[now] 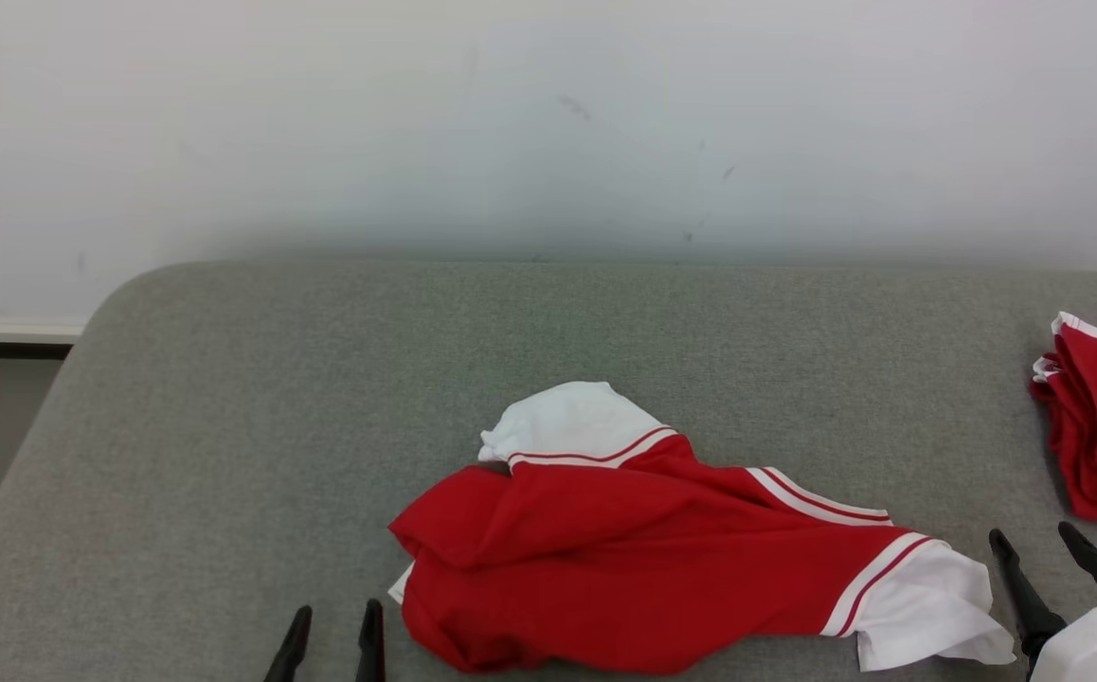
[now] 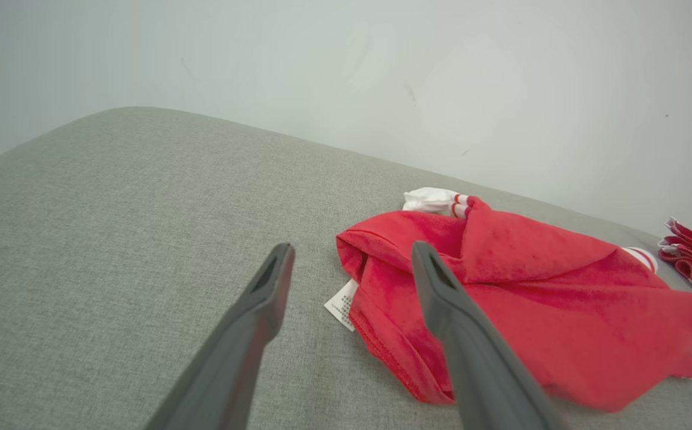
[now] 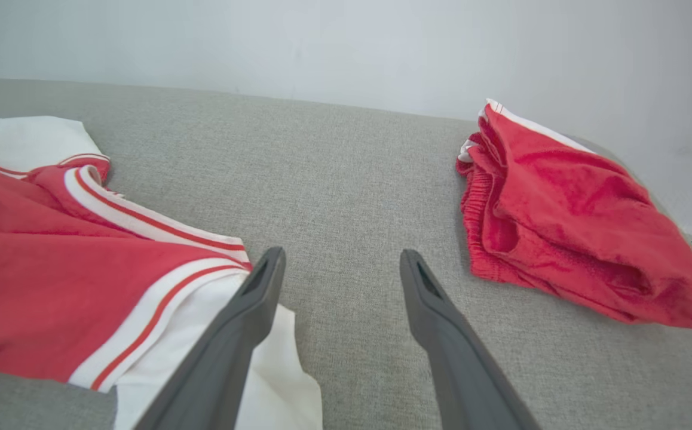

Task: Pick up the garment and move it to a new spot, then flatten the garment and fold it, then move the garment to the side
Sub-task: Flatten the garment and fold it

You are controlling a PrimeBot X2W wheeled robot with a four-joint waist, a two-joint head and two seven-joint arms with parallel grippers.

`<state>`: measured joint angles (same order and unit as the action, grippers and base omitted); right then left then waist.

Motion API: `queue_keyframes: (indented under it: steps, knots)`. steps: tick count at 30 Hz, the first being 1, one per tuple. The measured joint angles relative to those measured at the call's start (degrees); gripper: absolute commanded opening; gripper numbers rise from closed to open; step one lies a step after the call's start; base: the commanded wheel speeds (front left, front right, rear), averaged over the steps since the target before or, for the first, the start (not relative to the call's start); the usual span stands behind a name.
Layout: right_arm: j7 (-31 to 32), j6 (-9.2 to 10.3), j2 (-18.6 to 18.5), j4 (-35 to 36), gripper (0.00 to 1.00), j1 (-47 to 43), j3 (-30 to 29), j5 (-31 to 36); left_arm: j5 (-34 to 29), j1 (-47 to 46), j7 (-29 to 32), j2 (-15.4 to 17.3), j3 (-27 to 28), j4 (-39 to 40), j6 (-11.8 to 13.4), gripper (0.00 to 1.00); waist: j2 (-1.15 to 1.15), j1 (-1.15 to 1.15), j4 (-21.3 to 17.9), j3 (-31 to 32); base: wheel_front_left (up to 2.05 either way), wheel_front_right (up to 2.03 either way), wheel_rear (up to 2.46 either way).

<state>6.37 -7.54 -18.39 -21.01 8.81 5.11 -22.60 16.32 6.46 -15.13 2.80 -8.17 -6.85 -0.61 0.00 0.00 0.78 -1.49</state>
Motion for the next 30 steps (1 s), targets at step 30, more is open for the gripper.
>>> queue_keyframes:
  steps: [30]
  knots:
    - [-21.4, 0.0, 7.39, 15.78, 1.0, -15.34, -2.76, 4.55, -2.8, -1.51, 0.0, 0.01, -0.19, -1.96, -2.75, 1.0, 0.0, 0.0, -5.15, 0.5, 0.0, 0.0, 0.0]
